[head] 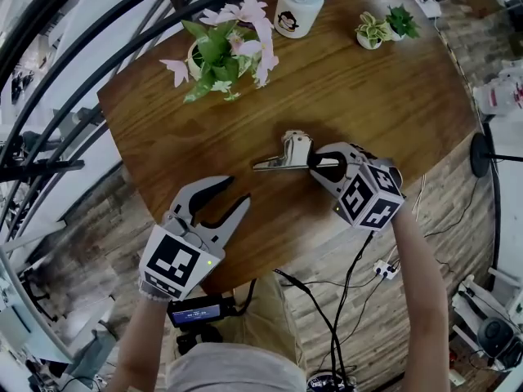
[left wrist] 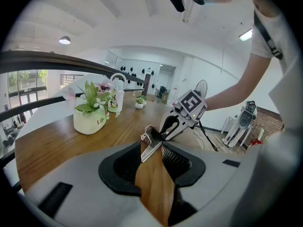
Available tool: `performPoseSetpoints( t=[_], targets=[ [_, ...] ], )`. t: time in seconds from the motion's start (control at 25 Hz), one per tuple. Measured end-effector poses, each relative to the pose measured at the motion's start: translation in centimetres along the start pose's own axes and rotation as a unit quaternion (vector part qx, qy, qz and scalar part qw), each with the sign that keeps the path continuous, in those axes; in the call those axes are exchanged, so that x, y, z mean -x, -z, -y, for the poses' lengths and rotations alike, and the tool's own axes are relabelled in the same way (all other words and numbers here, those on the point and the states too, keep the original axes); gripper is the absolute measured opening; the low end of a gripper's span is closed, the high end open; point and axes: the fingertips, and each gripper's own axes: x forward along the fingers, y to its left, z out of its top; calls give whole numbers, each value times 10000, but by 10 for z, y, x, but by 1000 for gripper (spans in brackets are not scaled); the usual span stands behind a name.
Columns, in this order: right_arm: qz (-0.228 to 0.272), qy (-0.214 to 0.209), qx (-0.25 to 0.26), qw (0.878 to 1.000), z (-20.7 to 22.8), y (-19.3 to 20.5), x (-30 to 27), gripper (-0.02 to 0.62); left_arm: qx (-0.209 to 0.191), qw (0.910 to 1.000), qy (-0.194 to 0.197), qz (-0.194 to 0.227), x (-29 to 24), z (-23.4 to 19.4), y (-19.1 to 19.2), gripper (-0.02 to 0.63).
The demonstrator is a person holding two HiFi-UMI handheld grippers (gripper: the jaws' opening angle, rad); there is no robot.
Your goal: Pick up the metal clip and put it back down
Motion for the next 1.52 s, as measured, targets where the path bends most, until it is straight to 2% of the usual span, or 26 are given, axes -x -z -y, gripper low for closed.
performPoseSetpoints(
  t=[0.4, 0.8, 1.04, 1.52],
  targets=[
    [326, -155, -373, 9987, -6, -3, 9, 12, -39, 10000, 69, -20, 0, 4, 1, 143],
    [499, -79, -882, 9948, -18, -4, 10, 12, -77, 9999, 85, 0, 8, 2, 0, 142],
    [781, -10, -1289, 9886, -25, -15, 17, 12, -46, 10000, 75, -11, 14, -2, 2, 143],
    [1529, 248, -1720, 9728, -46, -62, 55, 12, 131, 9994, 176, 285, 34, 1, -14, 143]
  ],
)
